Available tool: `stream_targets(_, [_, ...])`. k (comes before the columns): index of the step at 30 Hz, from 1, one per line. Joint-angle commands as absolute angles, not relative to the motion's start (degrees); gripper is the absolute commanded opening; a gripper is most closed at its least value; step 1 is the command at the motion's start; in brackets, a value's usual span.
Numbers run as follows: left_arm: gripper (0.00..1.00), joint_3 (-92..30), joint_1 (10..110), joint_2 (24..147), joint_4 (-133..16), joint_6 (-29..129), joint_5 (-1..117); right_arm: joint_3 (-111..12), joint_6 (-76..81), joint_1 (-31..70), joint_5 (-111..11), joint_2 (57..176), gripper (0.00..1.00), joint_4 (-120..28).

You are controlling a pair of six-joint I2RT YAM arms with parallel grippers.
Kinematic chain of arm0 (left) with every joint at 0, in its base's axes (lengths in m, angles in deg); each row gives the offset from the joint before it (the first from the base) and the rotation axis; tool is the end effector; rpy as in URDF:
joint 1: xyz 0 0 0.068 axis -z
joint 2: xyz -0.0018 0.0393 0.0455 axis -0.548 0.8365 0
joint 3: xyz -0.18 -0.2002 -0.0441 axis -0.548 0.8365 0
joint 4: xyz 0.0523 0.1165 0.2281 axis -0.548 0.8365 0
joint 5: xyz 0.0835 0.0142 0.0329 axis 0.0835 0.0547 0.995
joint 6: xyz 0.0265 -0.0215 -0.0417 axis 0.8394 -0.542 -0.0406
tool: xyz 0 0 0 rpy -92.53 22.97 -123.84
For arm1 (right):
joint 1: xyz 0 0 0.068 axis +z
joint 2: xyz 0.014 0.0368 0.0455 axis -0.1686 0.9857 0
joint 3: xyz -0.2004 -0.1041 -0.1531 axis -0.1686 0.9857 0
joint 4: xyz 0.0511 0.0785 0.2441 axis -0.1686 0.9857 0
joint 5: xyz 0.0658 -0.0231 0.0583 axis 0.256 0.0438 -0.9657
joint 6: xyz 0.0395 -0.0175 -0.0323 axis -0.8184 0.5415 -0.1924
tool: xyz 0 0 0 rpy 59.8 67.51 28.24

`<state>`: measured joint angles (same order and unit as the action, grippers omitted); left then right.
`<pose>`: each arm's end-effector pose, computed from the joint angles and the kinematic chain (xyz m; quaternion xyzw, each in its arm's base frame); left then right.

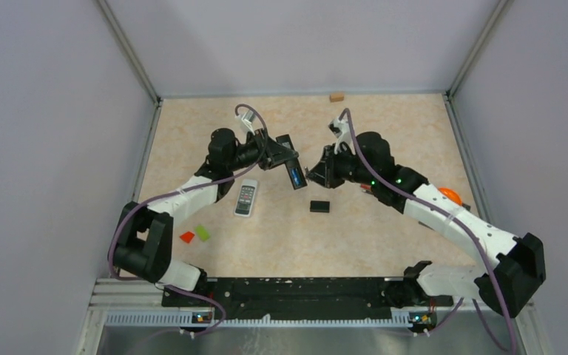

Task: Load the batteries into the remote control
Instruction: Load the battery into the remote control.

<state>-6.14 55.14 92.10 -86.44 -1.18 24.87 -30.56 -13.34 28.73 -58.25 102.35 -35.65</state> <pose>0.2890 -0.1415 0.2748 -0.0209 0.7308 -0.6172 0.2908 0.2047 0.1750 0.3332 -0.1894 0.7981 0.3844 0.4236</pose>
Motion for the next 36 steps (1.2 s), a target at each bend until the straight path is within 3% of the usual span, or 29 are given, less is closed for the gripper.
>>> stream_targets(1, [0.0, -8.7, 55.4, 94.7, -88.5, -3.5, 24.9, -36.6, -18.6, 33.6, -53.5, 105.7, 0.0, -29.9])
stream_targets(11, [0.0, -8.0, 55.4, 96.0, -89.6, -4.7, 23.9, -40.9, -17.5, 37.2, -43.6, 111.6, 0.0, -25.0])
stream_targets(24, [0.0, -7.5, 55.5, 96.3, -92.4, -7.2, 22.8, -44.8, -17.1, 38.5, -40.1, 114.5, 0.07, -20.7])
stream_targets(36, [0.0, -7.3, 55.5, 96.5, -91.1, -5.4, 23.6, -47.1, -16.6, 38.7, -39.6, 113.6, 0.06, -16.6])
